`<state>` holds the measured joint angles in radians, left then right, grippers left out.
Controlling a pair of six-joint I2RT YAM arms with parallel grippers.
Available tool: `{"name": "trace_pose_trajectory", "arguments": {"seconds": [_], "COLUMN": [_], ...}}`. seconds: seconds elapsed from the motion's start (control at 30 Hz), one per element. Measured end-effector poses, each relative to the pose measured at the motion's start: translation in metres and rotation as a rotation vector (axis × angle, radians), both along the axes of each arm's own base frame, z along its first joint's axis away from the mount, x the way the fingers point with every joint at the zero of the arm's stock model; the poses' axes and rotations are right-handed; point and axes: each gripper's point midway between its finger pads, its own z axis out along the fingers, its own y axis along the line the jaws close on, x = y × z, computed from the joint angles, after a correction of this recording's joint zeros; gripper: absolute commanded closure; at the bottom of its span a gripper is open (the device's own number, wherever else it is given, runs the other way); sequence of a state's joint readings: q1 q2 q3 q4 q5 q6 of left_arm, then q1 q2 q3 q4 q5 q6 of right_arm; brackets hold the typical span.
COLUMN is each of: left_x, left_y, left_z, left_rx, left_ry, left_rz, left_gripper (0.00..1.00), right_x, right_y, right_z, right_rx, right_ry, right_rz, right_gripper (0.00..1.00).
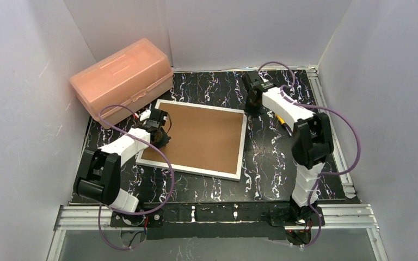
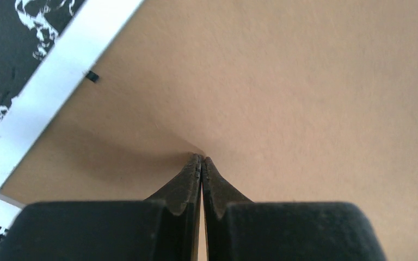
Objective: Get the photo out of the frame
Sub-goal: Adjust the photo frame at the center of the board.
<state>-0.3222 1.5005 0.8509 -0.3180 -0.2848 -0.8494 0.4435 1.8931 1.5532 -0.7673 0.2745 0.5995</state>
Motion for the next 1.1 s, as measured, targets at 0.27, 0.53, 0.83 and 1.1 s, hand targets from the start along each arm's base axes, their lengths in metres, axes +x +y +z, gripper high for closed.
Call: {"name": "trace_pose_trajectory", "arguments": {"seconds": [0.27,0.53,0.83,1.1], "left_x": [-0.019,-0.018,-0.003,0.01], "left_y": [0.006,0.055,0.112,0.135], "left_z": [0.024,0.04,0.036,0.014], "left_rx": [-0.004,0.037,0.074,0.044], "left_ry": [-0.024,-0.055,-0.061,-0.007], "left_rz": [-0.014,0.158,0.383,0.448], "left_gripper": [1.0,1.0,1.0,1.0], "right_x": [0.034,0.007,-0.03,-0.056], "right_y": [0.007,-0.018,-0.035,-0.038], "right_z": [0.011,0.026,0.048,0.04], "right_rx": [0.012,-0.023,0.007,0.035], "right_ry": [-0.079,-0.104,-0.162,-0.152], "right_rz": [-0.038,-0.075,-0.085,-0.026], "right_gripper": [0.99,0.99,0.99,0.99]}}
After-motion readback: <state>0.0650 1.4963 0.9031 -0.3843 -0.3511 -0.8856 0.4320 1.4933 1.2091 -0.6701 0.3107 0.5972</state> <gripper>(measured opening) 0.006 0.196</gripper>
